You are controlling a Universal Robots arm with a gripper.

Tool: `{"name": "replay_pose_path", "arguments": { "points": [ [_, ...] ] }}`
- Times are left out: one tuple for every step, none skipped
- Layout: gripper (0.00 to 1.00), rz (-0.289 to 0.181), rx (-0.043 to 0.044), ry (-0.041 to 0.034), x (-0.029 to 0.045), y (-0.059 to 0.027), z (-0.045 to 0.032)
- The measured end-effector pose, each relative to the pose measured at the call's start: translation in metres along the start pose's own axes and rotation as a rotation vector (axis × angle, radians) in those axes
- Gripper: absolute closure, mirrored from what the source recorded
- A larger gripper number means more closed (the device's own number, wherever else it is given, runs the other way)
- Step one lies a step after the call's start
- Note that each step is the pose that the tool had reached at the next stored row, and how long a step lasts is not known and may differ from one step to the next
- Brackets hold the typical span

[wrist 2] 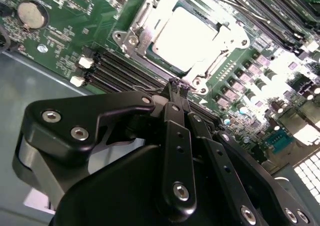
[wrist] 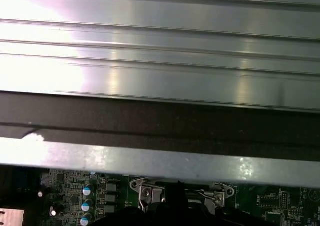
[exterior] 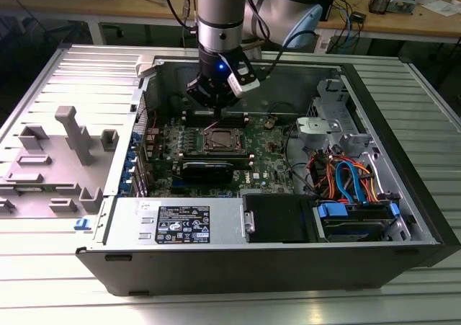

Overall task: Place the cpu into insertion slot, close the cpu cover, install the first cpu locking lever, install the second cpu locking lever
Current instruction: 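Install the first cpu locking lever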

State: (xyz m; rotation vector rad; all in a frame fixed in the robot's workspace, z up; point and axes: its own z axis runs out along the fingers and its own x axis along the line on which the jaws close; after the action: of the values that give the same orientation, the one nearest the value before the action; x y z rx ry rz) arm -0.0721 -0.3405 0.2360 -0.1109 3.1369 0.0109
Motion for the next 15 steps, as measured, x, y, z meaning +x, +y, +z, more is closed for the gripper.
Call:
{"name": "replay_pose_path", "arguments": {
  "points": [
    [0.89,0.0,0.0001,0.0,0.0,0.0004,0.0004],
    [0.89,0.0,0.0,0.0001,-0.0001,0.0017,0.0015],
    [0.89,0.0,0.0001,0.0,-0.0002,0.0031,0.0026],
    [0.89,0.001,0.0,0.0,-0.0003,0.0039,0.0032],
    [0.89,0.003,0.0,0.0,-0.0004,0.0039,0.0036],
    [0.89,0.007,0.0005,0.0002,-0.0009,0.0039,0.0039],
    [0.89,0.01,0.0005,0.0001,-0.002,0.0038,0.0044],
    [0.89,0.011,0.0003,0.0,-0.0029,0.0038,0.0047],
    [0.89,0.013,0.0003,0.0,-0.0041,0.0037,0.0049],
    [0.89,0.017,0.0005,0.0,-0.0062,0.0035,0.0053],
    [0.89,0.022,0.0007,0.0001,-0.008,0.0034,0.0056],
    [0.89,0.025,0.0007,0.0001,-0.0091,0.0033,0.0058],
    [0.89,0.029,0.0008,0.0002,-0.0105,0.0032,0.0061],
    [0.89,0.031,0.0009,0.0003,-0.0111,0.0032,0.0063],
    [0.89,0.032,0.001,0.0003,-0.0118,0.0031,0.0066]
  ]
}}
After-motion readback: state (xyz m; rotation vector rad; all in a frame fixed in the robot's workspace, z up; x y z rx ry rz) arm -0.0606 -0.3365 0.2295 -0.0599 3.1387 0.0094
